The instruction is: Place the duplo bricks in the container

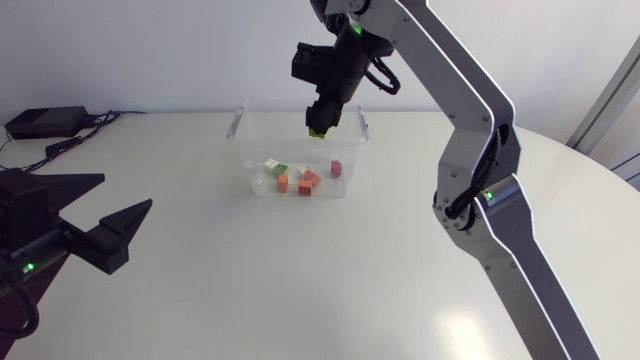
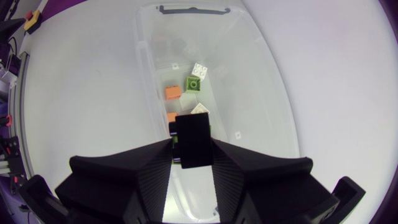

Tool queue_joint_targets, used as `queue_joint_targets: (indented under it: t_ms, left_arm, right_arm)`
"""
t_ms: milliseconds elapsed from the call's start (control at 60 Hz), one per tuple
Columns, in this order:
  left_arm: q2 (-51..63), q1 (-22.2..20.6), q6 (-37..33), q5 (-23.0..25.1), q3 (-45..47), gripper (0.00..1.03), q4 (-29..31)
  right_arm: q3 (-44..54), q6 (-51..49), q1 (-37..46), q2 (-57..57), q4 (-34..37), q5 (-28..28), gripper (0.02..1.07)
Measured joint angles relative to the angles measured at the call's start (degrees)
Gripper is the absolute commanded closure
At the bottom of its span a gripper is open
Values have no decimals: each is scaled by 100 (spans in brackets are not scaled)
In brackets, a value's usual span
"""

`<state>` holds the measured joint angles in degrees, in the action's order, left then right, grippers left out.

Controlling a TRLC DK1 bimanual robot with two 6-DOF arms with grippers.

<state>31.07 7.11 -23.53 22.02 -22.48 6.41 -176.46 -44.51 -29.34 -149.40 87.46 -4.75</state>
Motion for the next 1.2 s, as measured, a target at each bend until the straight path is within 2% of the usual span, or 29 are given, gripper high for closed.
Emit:
queue_joint_targets:
  t_ms: [550, 1200]
  left_arm:
    - [-428, 0, 0, 0, -2, 4, 461]
    - [-1036, 0, 155, -46, -7, 4, 811]
  right_arm:
    - [-2, 592, 146, 26, -4, -37, 87]
    - [-2, 1770, 466, 101, -284, -138, 87]
